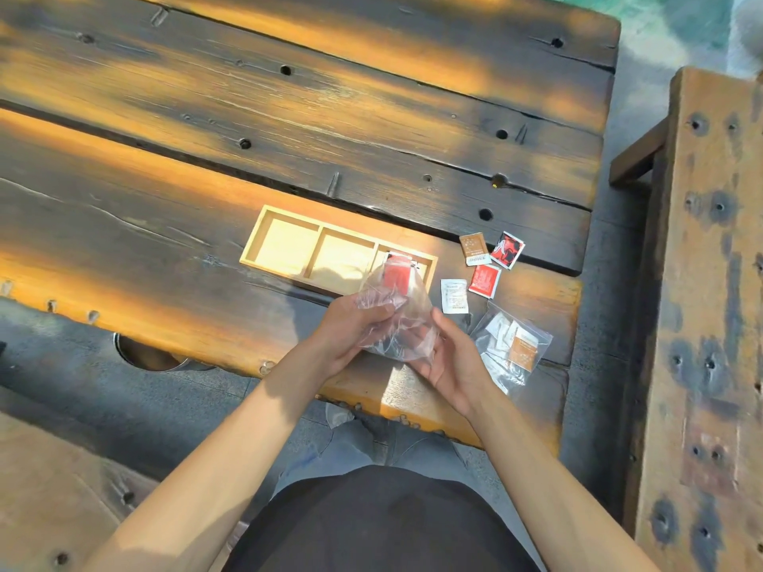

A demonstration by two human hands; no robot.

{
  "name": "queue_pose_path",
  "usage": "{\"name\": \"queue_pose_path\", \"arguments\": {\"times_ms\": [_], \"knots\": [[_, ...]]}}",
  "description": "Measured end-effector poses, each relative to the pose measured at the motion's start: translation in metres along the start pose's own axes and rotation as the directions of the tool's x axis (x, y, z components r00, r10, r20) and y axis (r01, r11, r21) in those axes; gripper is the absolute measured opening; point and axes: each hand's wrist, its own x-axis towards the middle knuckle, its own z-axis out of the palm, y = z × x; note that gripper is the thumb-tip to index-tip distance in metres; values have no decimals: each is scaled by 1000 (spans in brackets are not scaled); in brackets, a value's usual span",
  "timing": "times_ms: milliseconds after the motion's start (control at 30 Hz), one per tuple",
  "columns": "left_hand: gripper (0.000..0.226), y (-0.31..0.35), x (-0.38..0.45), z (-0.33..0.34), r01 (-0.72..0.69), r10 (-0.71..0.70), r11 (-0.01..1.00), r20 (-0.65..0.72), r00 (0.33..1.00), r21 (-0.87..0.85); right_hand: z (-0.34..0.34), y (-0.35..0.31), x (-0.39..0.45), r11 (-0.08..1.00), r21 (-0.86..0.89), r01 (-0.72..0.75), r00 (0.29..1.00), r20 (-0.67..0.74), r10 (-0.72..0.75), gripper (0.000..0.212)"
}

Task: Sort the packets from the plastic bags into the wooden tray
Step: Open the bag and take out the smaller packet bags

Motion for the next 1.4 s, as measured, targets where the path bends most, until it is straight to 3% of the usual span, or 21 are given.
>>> {"name": "queue_pose_path", "arguments": {"times_ms": [133,233,667,800,967,1200,1400], "knots": [[30,-1,-4,-3,-11,11,999,9,1000,41,2,-5,6,1000,20,19,999,35,-20,32],[27,0,-4,-5,-7,6,999,8,1000,50,2,-10,9,998,-61,20,1000,21,-19,39],[5,-9,-7,-1,-69,68,992,14,998,106,-16,-14,16,995,-90,33,999,21,-31,29],[22,-15,-4,-5,-93,97,988,-27,995,119,-17,-16,18,994,-112,16,1000,-12,-17,31],[26,-21,-1,-2,-80,103,980,-120,987,182,-24,-16,22,987,-160,-2,1000,-29,-3,38],[59,-15,6,-10,44,-42,998,-40,998,43,-25,-21,21,989,-142,31,999,29,-27,42],[33,-2,20,-4,65,-40,985,-153,987,161,-26,-21,17,973,-231,-2,999,53,14,44]]}}
